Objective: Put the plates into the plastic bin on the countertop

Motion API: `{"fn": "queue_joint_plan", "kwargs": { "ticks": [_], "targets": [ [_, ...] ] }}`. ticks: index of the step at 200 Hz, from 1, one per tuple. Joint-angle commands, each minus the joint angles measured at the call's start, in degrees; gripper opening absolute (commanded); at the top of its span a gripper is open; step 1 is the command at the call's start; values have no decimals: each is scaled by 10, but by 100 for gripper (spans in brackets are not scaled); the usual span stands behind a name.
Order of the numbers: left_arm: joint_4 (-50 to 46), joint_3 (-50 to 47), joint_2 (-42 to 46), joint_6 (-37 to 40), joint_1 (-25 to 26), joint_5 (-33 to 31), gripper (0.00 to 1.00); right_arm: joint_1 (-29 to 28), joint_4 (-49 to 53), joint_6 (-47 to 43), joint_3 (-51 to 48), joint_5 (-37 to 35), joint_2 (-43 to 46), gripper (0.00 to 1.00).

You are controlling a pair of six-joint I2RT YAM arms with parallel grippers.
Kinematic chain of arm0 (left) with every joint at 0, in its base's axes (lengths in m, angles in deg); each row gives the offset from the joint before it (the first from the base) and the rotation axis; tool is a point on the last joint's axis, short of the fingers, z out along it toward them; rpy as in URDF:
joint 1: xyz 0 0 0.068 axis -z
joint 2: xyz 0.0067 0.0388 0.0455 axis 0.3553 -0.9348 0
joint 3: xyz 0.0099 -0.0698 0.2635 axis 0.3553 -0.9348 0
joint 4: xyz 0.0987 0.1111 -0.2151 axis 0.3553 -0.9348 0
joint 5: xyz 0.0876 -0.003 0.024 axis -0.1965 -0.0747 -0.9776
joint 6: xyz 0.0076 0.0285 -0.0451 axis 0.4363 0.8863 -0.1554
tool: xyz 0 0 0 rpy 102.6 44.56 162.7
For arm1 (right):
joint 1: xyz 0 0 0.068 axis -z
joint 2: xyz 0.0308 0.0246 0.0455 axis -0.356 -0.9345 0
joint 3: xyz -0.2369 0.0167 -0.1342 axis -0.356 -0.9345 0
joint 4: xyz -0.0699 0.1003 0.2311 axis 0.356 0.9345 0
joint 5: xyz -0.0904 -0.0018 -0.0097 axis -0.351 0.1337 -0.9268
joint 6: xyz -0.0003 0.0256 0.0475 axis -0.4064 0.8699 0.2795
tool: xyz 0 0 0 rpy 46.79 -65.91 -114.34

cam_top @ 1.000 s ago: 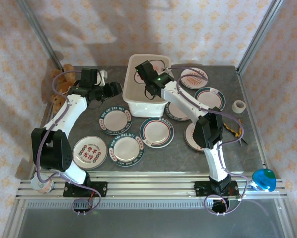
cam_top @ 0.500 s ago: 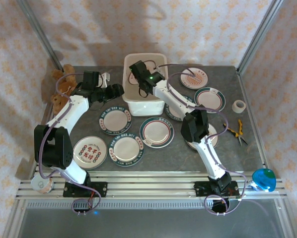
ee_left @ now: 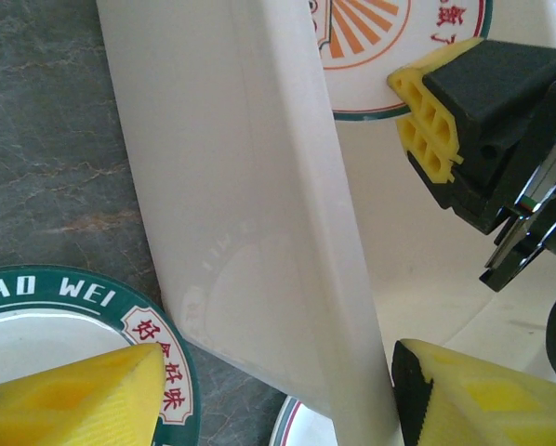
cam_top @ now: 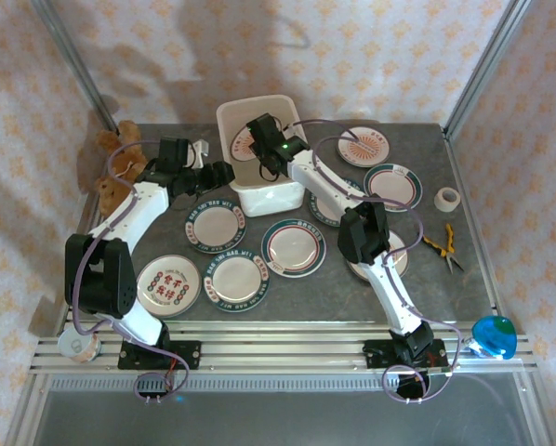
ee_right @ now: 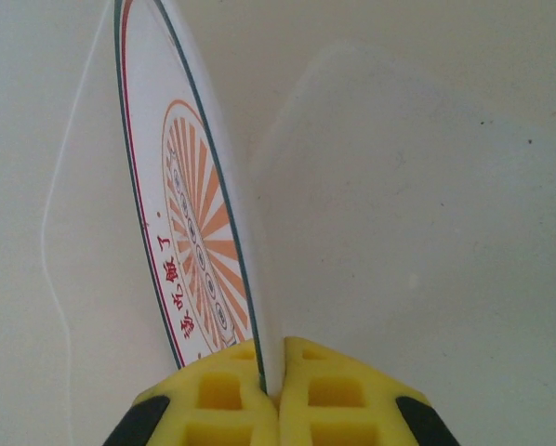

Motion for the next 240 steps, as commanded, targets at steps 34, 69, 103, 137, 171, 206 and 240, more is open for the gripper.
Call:
{"fn": "queue_joint_plan", "kwargs": {
  "ticks": [34,69,103,137,171,206,240],
  "targets": [
    [11,3,80,-1,-19,-64,67,-8,21,80,19,-58,-13,0],
    [5,-4,109,3,-31,-80,67,-10,21,118,35,-64,-26,0],
    [2,-18,120,-1,-40,-85,67,-13,27,145,67,-71,-48,0],
    [5,-34,126,-4,-41,-88,67,-13,8,170,73,-58,-70,0],
    [0,-46,133,-2,-42,-95,67,-15,-10,183,73,-58,-86,0],
    [-12,-52,139,0,-43,-105,67,-14,-1,207,65,-55,-96,0],
    [-31,-61,144,-1,-43,-120,67,-13,-4,219,56,-42,-103,0]
  ]
}}
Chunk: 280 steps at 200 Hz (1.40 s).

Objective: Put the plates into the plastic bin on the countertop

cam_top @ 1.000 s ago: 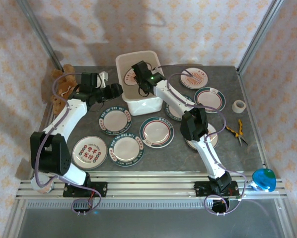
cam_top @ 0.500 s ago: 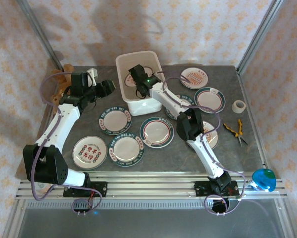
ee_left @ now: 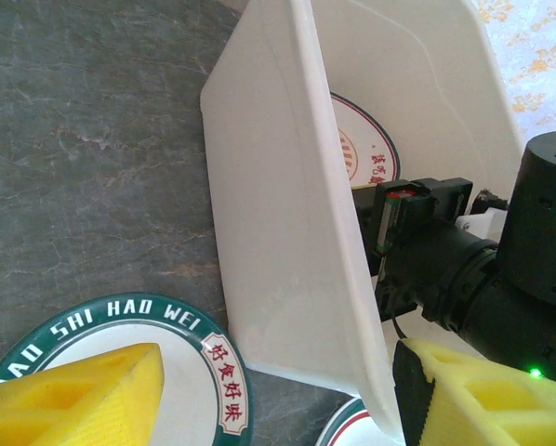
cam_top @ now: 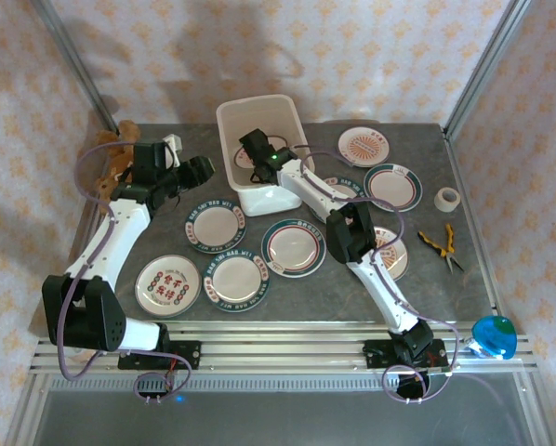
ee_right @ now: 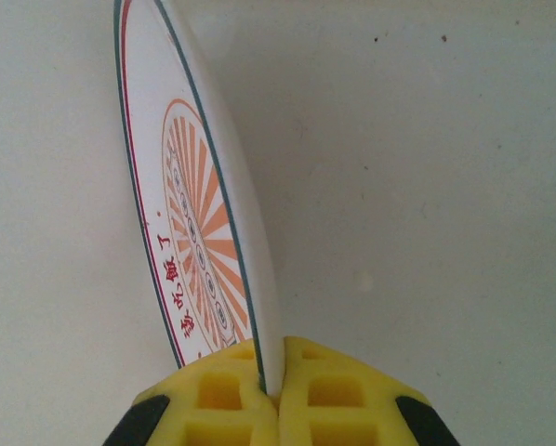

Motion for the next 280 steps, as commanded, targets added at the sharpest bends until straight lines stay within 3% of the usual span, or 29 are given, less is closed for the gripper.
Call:
{"fn": "queue_joint_plan", "kwargs": {
  "ticks": [1,88,104,181,229,257,280],
  "targets": [
    [-27,-14,17,1,-7,-25,67,-3,-18,20,7,-11,-10,1],
    [-93,-50,57,-15,-25,-69,67,5,-8,-36,4,8,28,66],
    [-111,-56,66,-23,-31,-75,67,5,16,-44,7,3,47,100],
    [-187,-111,75,-70,-49,-109,69,7,29,-141,-40,29,155,99],
    [-165,-138,36,-84,-52,-76,69,10,17,-240,-84,56,220,99],
    [-157,-141,-4,-79,-52,-66,69,17,-29,-324,-149,93,292,99],
    [-157,-134,-36,-67,-52,-67,69,24,-121,-399,-261,132,384,97]
  ]
}}
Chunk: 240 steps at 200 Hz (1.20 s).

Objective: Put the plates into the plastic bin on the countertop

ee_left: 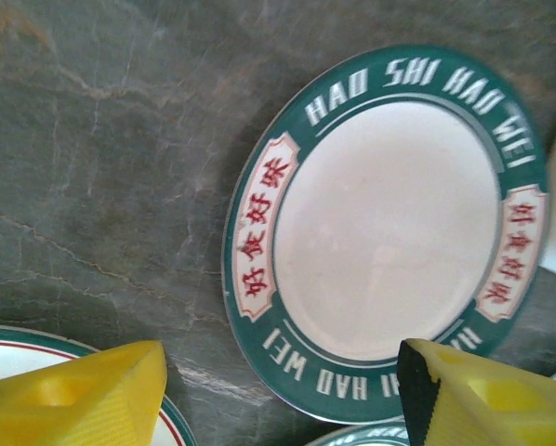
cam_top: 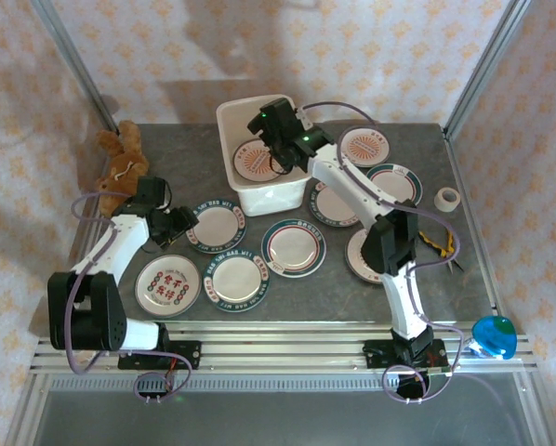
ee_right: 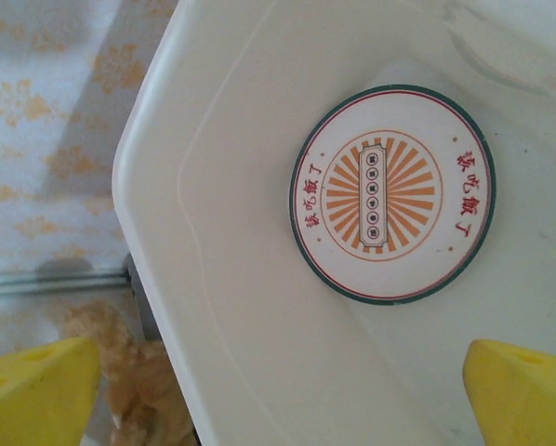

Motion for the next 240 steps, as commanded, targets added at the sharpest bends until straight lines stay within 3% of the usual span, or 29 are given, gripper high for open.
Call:
{"fn": "queue_joint_plan", "kwargs": {
  "ticks": [1,30,76,127,240],
  "targets": [
    [-1,0,-27,8,-5,6,69,10,-95,-107,-80,45,108,97],
    [5,8,-51,14,-5,0,69,17,-134,-196,-165,114,182,90],
    [25,37,-117,49,-5,19,67,23,-127,-276,-264,122,266,82],
    [25,77,-167,64,-5,36,64,30,-127,-274,-324,92,306,77],
    [3,94,-220,86,-5,25,56,34,-122,-266,-344,77,313,76]
  ]
}}
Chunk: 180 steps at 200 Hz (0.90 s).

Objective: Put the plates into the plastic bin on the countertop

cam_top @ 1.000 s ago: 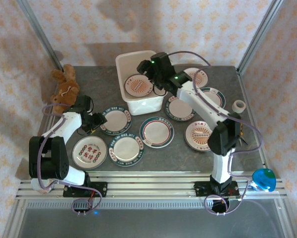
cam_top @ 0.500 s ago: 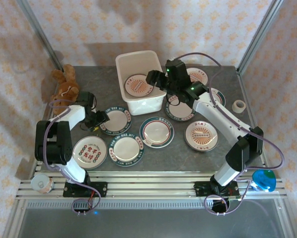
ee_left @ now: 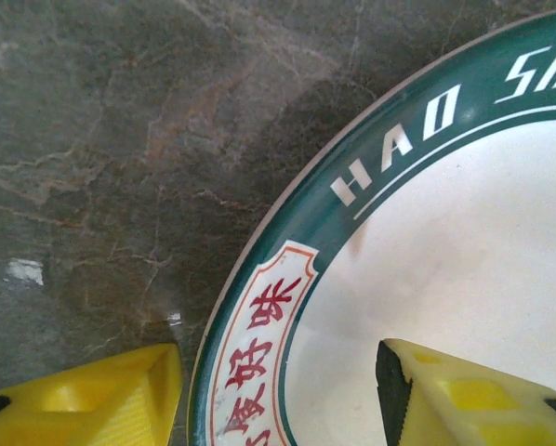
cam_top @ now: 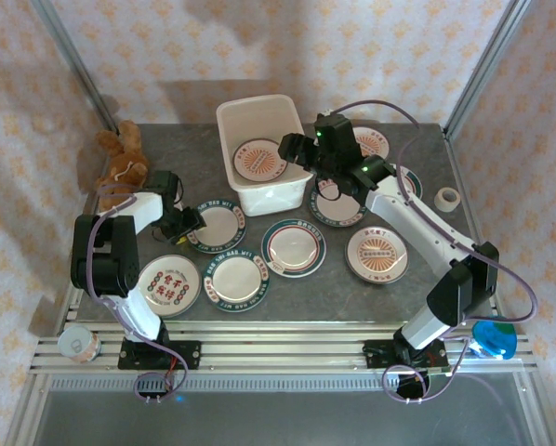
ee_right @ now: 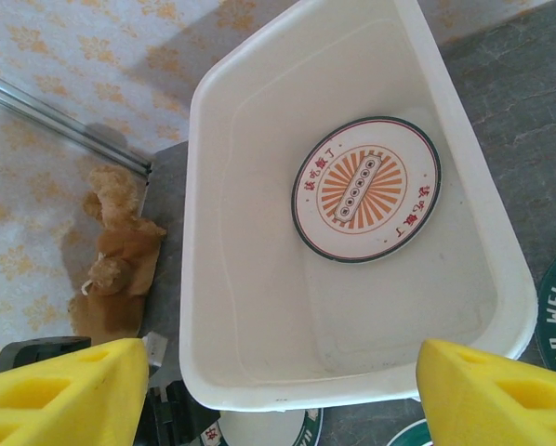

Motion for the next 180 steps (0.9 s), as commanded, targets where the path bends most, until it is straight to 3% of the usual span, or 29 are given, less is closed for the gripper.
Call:
{"fn": "queue_joint_plan", "kwargs": {
  "ticks": [1,105,180],
  "targets": [
    [-16,10,-15,14,-5,-5,56,4,-5,-4,-9,-16,10,76],
    [-24,14,-20,21,-5,-17,30,8,-8,-3,-17,-23,9,75],
    [-46,27,5,19,-4,-23,21,12,-14,-3,-22,-21,7,75]
  ]
}}
